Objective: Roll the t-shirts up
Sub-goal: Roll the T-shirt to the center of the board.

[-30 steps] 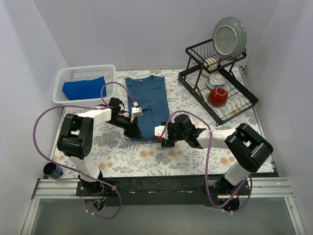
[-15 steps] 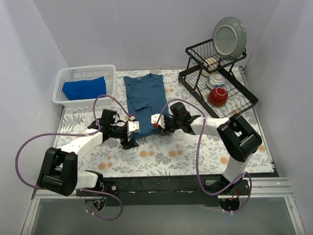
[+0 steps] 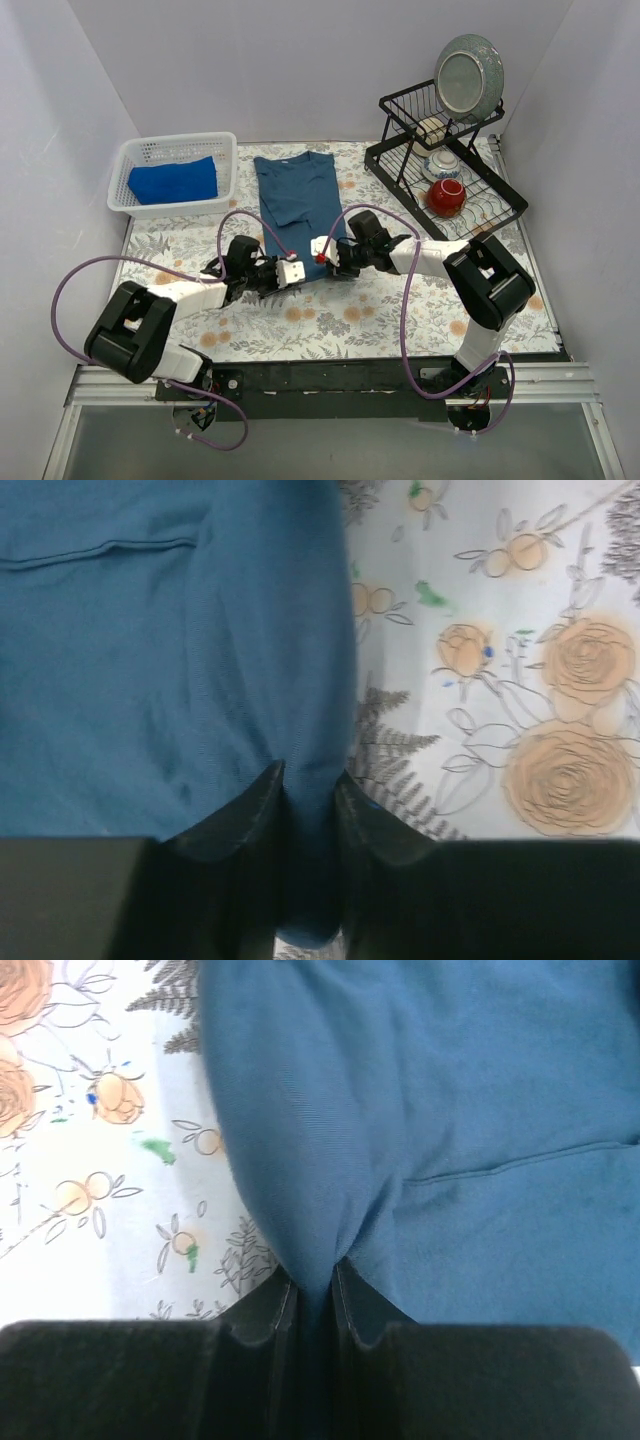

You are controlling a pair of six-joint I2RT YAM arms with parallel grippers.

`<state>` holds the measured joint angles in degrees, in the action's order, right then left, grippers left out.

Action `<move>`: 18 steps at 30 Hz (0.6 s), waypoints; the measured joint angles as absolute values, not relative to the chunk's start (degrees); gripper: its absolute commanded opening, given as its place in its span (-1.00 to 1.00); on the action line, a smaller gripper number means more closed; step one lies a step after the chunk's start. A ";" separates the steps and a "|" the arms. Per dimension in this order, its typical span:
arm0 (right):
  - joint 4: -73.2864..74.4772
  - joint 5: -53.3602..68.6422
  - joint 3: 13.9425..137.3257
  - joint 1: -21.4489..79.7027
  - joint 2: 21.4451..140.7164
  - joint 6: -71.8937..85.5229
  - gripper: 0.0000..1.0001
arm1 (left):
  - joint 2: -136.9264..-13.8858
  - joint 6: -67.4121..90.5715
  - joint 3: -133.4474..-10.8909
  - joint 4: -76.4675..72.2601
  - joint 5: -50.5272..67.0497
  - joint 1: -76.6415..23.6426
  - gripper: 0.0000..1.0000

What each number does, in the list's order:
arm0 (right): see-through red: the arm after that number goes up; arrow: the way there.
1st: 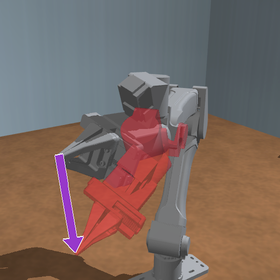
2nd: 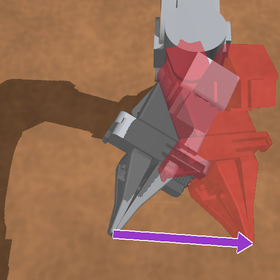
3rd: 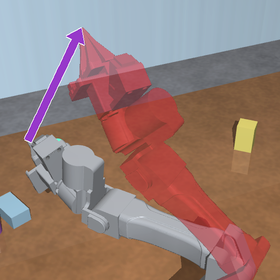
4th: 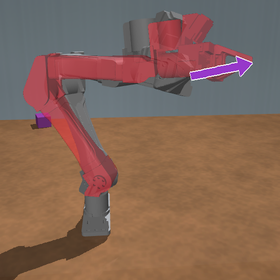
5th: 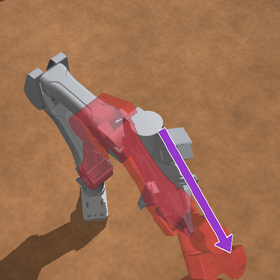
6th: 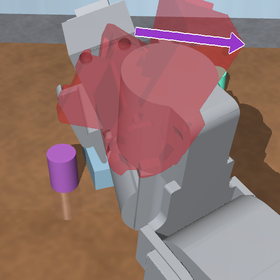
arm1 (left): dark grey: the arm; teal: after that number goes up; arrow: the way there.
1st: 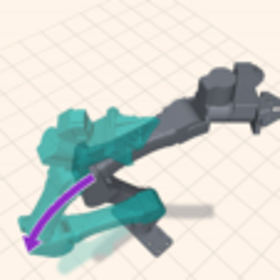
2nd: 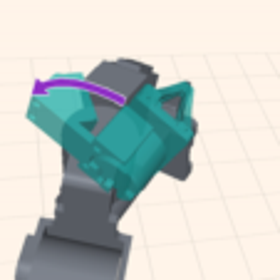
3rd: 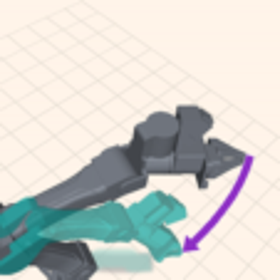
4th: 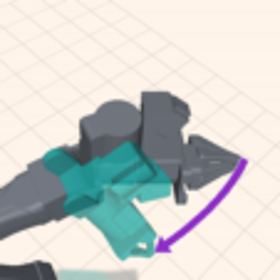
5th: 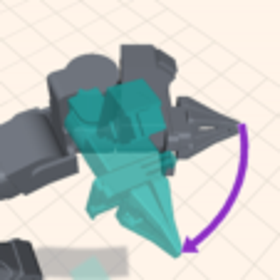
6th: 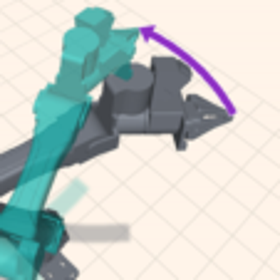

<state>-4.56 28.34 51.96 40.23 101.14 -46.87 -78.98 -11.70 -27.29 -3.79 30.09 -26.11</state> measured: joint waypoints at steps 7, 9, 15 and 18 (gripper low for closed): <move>3.53 32.73 53.76 39.53 100.53 -47.33 -0.87 | -83.59 -10.20 -39.24 10.41 34.22 -22.46 -1.00; 7.90 35.46 55.29 39.13 100.53 -48.01 -0.88 | -83.85 -11.33 -43.48 18.20 37.45 -21.02 -1.00; 25.26 44.36 60.03 38.11 99.70 -52.88 -0.88 | -89.54 -16.23 -56.42 45.39 48.51 -19.99 -1.00; 34.48 48.10 61.47 38.15 98.98 -56.47 -0.88 | -92.66 -17.82 -58.83 55.33 53.54 -20.01 -1.00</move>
<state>34.48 48.10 61.47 38.15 98.98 -56.47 -92.66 -17.82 -58.83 55.33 53.54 -20.01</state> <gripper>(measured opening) 0.180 0.130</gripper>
